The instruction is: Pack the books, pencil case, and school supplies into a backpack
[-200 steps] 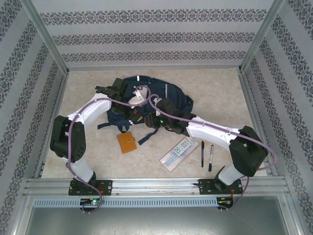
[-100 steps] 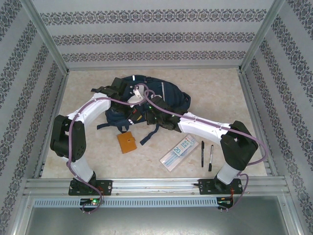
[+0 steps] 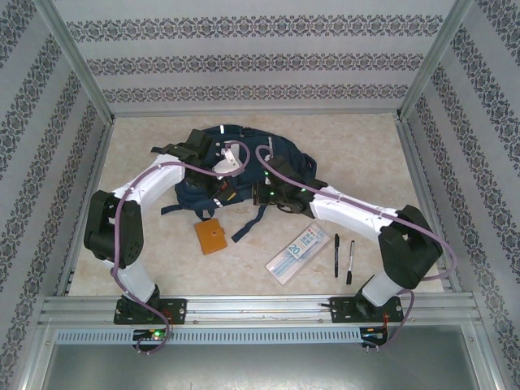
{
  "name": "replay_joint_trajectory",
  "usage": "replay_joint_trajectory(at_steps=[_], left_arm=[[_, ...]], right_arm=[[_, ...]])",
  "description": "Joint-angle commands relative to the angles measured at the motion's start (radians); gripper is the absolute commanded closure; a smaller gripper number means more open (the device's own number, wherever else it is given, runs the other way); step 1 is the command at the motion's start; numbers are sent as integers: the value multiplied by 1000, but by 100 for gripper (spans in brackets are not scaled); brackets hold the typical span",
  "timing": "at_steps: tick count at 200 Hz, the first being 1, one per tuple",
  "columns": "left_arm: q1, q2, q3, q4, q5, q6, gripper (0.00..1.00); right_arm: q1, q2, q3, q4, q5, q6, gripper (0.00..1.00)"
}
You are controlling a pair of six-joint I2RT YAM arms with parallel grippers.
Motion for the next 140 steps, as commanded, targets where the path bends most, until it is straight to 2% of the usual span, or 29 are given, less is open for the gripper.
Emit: replay_joint_trajectory(at_steps=[1, 46, 63, 101, 129, 140], left_arm=[[14, -27, -17, 5, -26, 81, 100], [16, -35, -51, 33, -77, 155, 100], [17, -40, -77, 42, -46, 276, 100], [38, -38, -89, 139, -74, 409, 100], [89, -12, -77, 139, -26, 572, 100], [111, -10, -96, 206, -12, 572, 100]], right_arm=[[-72, -56, -77, -54, -1, 17, 100], [-167, -147, -185, -48, -80, 8, 100], [-203, -175, -227, -42, -97, 1, 100], [-282, -206, -302, -38, -148, -26, 100], [-316, -208, -335, -31, -188, -46, 100], [-320, -204, -341, -32, -212, -60, 100]])
